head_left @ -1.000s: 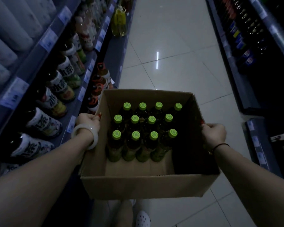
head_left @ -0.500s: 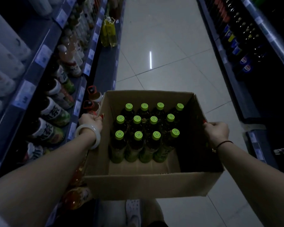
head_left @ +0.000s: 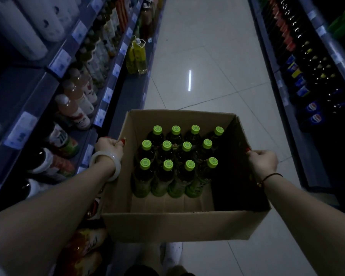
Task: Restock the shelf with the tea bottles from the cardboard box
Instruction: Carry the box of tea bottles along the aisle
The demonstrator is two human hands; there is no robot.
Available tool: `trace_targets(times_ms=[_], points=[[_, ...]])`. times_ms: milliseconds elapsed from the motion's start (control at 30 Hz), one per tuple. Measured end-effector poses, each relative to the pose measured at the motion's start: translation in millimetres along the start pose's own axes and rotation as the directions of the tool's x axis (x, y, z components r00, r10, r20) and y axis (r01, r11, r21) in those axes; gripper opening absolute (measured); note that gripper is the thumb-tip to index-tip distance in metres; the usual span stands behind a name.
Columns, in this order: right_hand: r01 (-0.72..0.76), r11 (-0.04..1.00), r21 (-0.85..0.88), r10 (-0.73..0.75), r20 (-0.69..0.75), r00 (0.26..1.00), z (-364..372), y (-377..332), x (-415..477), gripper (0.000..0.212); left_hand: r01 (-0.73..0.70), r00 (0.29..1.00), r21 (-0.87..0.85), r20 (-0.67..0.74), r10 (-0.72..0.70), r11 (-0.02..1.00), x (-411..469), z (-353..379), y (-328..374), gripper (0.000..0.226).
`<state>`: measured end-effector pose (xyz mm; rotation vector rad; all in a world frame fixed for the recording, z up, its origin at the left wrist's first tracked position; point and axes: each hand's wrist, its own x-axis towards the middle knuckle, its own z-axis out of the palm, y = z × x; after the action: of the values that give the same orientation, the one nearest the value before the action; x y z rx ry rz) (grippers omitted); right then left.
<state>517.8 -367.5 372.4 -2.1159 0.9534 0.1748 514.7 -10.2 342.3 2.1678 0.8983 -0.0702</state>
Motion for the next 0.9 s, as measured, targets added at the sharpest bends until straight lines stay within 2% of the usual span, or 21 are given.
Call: trace_targets(times_ms=[200, 367, 667, 900], points=[[-0.031, 0.999, 0.018, 0.031, -0.010, 0.999, 29, -70, 67, 0.027, 0.021, 0.999, -0.029, 0.043, -0.020, 0.999, 93, 20, 58, 0.033], [-0.066, 0.997, 0.049, 0.067, -0.010, 0.998, 50, -125, 123, 0.026, -0.014, 0.997, 0.022, 0.072, 0.012, 1.000, 163, 34, 115, 0.031], [-0.055, 0.997, 0.058, 0.053, 0.033, 0.998, 79, -229, 234, 0.024, 0.009, 0.999, -0.019, 0.047, -0.008, 1.000, 275, 71, 210, 0.026], [-0.042, 0.998, 0.043, 0.042, 0.010, 0.999, 100, -309, 318, 0.025, 0.025, 1.000, -0.031, 0.020, -0.025, 0.999, 356, 104, 277, 0.029]])
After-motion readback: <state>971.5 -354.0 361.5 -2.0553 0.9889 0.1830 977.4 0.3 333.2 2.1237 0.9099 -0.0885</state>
